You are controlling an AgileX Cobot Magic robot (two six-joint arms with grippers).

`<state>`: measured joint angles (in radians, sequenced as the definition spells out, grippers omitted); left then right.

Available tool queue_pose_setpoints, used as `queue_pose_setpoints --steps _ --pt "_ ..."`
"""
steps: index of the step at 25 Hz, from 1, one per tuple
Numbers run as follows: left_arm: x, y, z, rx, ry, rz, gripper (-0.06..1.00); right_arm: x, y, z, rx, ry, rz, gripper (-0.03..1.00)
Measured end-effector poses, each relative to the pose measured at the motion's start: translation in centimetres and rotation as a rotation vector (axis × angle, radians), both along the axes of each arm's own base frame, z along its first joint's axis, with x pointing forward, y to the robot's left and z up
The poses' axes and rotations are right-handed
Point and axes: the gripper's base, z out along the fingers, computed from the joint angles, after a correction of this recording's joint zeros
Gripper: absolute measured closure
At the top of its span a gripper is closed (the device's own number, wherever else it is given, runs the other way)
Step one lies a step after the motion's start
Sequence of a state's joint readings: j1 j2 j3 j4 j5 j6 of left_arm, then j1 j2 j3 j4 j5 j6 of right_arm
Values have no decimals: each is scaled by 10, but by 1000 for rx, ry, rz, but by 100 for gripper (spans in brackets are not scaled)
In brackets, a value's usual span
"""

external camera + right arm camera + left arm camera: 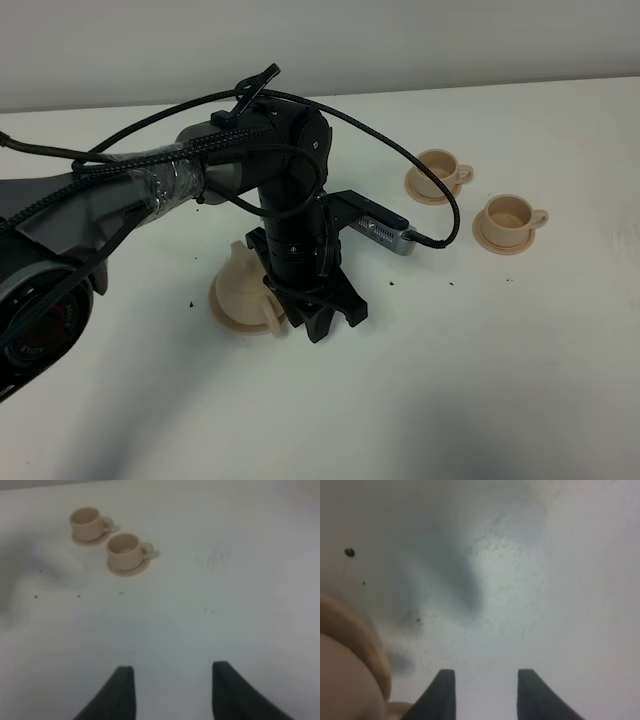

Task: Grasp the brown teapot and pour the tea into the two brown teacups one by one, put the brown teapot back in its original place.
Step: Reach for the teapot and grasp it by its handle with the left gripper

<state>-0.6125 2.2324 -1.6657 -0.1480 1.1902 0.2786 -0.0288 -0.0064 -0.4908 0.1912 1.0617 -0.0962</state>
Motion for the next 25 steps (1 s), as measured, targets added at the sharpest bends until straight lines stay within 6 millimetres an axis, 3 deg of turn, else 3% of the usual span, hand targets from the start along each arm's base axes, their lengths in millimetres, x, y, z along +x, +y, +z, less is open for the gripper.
queue_pose_setpoints --steps 18,25 --pt "0 0 0 2 4 35 60 0 0 0 0 0 0 58" --pt "-6 12 6 36 -2 36 60 0 0 0 0 0 0 58"
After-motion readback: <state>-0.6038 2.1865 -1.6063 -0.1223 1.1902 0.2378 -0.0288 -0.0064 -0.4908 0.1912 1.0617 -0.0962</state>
